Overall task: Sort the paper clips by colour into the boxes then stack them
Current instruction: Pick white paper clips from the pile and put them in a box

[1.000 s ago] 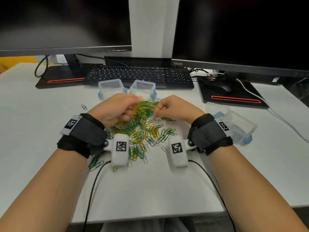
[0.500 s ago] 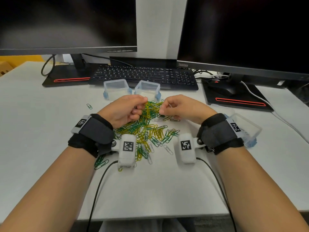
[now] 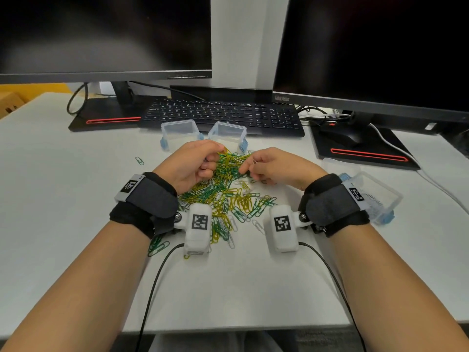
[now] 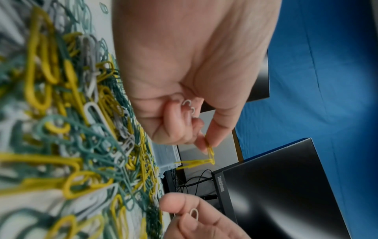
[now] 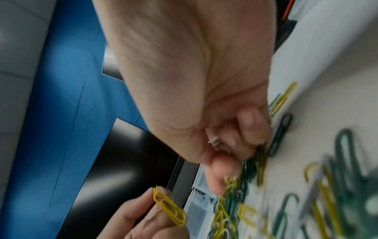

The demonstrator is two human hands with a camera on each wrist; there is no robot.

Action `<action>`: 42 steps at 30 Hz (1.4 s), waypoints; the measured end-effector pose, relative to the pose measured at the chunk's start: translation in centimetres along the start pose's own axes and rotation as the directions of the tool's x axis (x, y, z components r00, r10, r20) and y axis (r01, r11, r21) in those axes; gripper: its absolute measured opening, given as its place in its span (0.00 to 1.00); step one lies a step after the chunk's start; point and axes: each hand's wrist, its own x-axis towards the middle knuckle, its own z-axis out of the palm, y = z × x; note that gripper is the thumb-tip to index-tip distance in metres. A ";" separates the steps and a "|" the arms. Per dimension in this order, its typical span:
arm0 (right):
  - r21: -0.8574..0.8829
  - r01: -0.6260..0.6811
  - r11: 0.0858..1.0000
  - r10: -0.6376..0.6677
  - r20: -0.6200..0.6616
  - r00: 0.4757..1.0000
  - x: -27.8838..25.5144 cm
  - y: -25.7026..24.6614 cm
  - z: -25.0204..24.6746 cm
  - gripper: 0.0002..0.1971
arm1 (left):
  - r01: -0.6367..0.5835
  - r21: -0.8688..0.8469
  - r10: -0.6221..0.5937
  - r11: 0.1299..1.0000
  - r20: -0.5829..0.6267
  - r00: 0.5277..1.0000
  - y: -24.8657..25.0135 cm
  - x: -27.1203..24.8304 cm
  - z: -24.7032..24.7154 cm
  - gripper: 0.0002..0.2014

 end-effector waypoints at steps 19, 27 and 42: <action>-0.267 0.036 0.963 -0.051 -0.051 0.997 -0.6 -0.7 0.4 0.04 | -0.024 0.023 0.024 0.999 -0.002 1.000 -0.1 0.2 -0.1 0.07; -0.408 0.045 0.912 -0.035 0.032 0.999 -0.2 -1.1 1.9 0.05 | -0.001 0.055 0.002 0.998 -0.012 1.000 -0.1 0.0 0.2 0.06; 0.894 -0.019 0.448 -0.036 0.039 0.999 0.3 -1.6 1.0 0.08 | 0.046 -0.170 -0.030 0.984 0.097 0.995 0.3 -0.3 0.6 0.06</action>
